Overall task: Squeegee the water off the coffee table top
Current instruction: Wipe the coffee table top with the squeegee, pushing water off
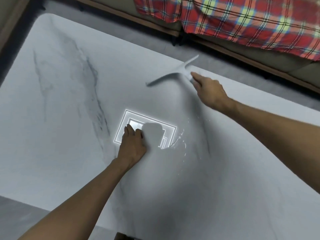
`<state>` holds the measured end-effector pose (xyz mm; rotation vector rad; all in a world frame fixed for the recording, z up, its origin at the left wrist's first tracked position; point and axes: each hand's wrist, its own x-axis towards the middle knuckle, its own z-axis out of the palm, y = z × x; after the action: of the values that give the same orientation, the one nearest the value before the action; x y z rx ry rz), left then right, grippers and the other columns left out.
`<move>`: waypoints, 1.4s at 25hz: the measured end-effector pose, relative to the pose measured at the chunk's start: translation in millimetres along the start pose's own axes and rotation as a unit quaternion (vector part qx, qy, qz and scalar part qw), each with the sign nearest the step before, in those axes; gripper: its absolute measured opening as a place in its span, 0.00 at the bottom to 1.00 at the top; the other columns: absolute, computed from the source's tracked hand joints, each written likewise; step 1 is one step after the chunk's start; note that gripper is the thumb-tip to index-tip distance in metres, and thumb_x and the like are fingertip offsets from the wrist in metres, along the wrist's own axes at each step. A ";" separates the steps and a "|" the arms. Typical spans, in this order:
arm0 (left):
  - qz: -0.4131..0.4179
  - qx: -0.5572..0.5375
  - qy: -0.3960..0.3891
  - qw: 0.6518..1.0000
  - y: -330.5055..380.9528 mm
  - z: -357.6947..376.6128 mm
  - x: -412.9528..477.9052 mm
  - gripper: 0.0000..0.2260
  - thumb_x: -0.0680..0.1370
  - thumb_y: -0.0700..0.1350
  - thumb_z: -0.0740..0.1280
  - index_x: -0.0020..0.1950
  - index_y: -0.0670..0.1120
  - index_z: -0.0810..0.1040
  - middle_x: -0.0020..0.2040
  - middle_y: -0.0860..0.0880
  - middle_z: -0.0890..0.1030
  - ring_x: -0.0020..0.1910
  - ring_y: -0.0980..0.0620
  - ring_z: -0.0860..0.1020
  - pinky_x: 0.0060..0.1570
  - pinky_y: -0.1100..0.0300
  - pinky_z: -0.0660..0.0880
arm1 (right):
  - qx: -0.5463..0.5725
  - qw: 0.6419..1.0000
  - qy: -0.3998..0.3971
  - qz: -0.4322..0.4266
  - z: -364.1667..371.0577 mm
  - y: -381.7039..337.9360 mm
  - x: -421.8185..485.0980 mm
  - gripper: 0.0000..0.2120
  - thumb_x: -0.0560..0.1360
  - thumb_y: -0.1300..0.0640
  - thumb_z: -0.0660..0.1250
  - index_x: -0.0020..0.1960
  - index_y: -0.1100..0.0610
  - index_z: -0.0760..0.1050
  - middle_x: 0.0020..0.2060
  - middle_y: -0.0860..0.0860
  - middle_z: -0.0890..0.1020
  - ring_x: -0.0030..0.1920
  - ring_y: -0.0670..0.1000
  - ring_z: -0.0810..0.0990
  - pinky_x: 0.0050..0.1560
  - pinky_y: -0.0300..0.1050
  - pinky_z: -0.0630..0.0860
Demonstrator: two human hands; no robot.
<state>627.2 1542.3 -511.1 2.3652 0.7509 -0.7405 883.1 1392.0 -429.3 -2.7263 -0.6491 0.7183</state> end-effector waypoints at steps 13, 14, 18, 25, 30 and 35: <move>-0.028 0.054 -0.008 0.998 25.2 -1.9 0.4 0.18 0.76 0.39 0.55 0.66 0.38 0.68 0.73 0.25 0.56 0.75 0.30 0.54 0.72 0.45 0.60 | -0.076 0.994 -0.064 0.047 12.1 83.9 -138.0 0.20 0.82 0.48 0.49 0.74 0.38 0.59 0.45 0.53 0.83 0.43 0.62 0.79 0.43 0.50 0.73; -0.024 0.059 0.011 0.998 26.1 0.2 -1.3 0.18 0.76 0.38 0.54 0.64 0.38 0.69 0.71 0.26 0.60 0.74 0.31 0.57 0.70 0.46 0.62 | -0.087 0.992 -0.076 0.057 6.3 90.0 -154.6 0.20 0.82 0.46 0.48 0.74 0.38 0.58 0.43 0.53 0.83 0.41 0.61 0.79 0.42 0.49 0.74; 0.038 0.074 0.053 0.995 43.2 10.5 -6.5 0.17 0.72 0.37 0.52 0.58 0.39 0.71 0.62 0.32 0.69 0.65 0.34 0.66 0.64 0.50 0.66 | -0.038 0.996 -0.034 0.072 -17.0 92.9 -147.1 0.21 0.81 0.42 0.49 0.73 0.40 0.62 0.53 0.57 0.83 0.52 0.65 0.79 0.52 0.53 0.75; 0.056 0.102 -0.051 0.992 71.3 17.8 4.9 0.22 0.73 0.37 0.56 0.67 0.37 0.64 0.74 0.25 0.52 0.76 0.31 0.50 0.74 0.46 0.56 | 0.043 0.993 0.022 0.109 -29.5 65.2 9.1 0.18 0.82 0.52 0.49 0.69 0.53 0.66 0.52 0.61 0.79 0.47 0.61 0.76 0.48 0.50 0.71; 0.038 0.103 -0.086 0.990 78.9 9.9 8.0 0.23 0.72 0.38 0.57 0.67 0.35 0.64 0.71 0.22 0.53 0.73 0.27 0.54 0.72 0.45 0.58 | -0.013 0.992 0.023 0.121 -1.8 76.4 -46.5 0.19 0.83 0.52 0.48 0.73 0.53 0.61 0.57 0.64 0.78 0.55 0.69 0.75 0.54 0.57 0.71; 0.016 0.092 -0.113 0.989 82.4 8.2 11.9 0.24 0.72 0.39 0.56 0.68 0.34 0.62 0.68 0.19 0.56 0.72 0.24 0.53 0.74 0.43 0.56 | -0.010 0.987 -0.063 0.148 14.9 100.0 -150.8 0.21 0.83 0.48 0.46 0.75 0.44 0.53 0.37 0.57 0.79 0.38 0.62 0.77 0.36 0.47 0.70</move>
<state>685.5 1483.8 -497.5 2.3938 0.5685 -1.0827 793.4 1234.8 -414.9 -2.8452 -0.2758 0.9621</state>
